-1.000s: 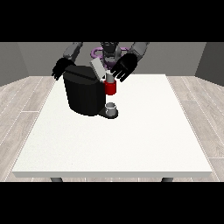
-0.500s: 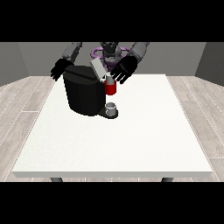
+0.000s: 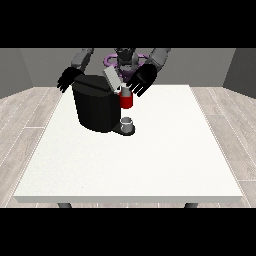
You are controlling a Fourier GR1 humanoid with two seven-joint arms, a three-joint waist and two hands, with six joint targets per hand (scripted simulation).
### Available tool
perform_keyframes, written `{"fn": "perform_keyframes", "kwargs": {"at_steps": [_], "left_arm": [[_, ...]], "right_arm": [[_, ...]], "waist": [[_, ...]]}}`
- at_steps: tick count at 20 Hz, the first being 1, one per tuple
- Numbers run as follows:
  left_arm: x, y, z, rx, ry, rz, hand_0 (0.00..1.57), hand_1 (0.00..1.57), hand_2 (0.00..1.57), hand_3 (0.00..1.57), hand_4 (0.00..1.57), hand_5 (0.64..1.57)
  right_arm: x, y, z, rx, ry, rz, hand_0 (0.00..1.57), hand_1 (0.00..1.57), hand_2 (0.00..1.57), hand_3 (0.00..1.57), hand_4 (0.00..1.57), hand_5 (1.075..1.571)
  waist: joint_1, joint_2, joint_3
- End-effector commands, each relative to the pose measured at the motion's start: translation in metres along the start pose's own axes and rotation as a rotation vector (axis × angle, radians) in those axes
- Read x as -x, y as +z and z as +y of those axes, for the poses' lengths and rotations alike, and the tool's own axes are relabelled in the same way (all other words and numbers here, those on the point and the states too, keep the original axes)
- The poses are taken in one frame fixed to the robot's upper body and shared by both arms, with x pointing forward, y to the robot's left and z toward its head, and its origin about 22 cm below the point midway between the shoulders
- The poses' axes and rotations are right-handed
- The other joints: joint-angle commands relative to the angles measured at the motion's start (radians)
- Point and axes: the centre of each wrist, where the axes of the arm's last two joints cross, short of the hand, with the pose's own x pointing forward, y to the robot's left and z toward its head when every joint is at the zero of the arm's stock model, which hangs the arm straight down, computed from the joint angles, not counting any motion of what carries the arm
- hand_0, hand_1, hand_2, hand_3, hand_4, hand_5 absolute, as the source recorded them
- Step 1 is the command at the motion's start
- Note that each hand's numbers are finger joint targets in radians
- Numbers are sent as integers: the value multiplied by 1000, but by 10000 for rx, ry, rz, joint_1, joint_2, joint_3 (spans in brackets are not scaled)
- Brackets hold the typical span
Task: Insert the coffee pod into the coffee machine and close the lid
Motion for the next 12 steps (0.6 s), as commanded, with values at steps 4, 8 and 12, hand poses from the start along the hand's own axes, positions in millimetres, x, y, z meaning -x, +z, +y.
{"fn": "perform_keyframes", "kwargs": {"at_steps": [4, 8, 12], "left_arm": [[-2, 0, -26, 427, -11, -73, 1204, 1204, 1226, 1089, 463, 1571], [-1, -1, 20, -25, -126, -186, 1134, 1134, 1170, 999, 457, 1571], [16, 7, -10, 136, -526, -265, 1056, 1056, 1108, 937, 393, 1571]], "right_arm": [[12, 6, -10, 98, 209, 33, 0, 0, 0, 0, 418, 1571], [-7, -6, 2, 171, -141, -187, 0, 0, 0, 0, 380, 1571], [-3, 3, 10, -35, -75, -50, 0, 0, 0, 0, 438, 1571]], "waist": [[40, 78, -8], [-41, 427, -11], [116, 116, -14]]}}
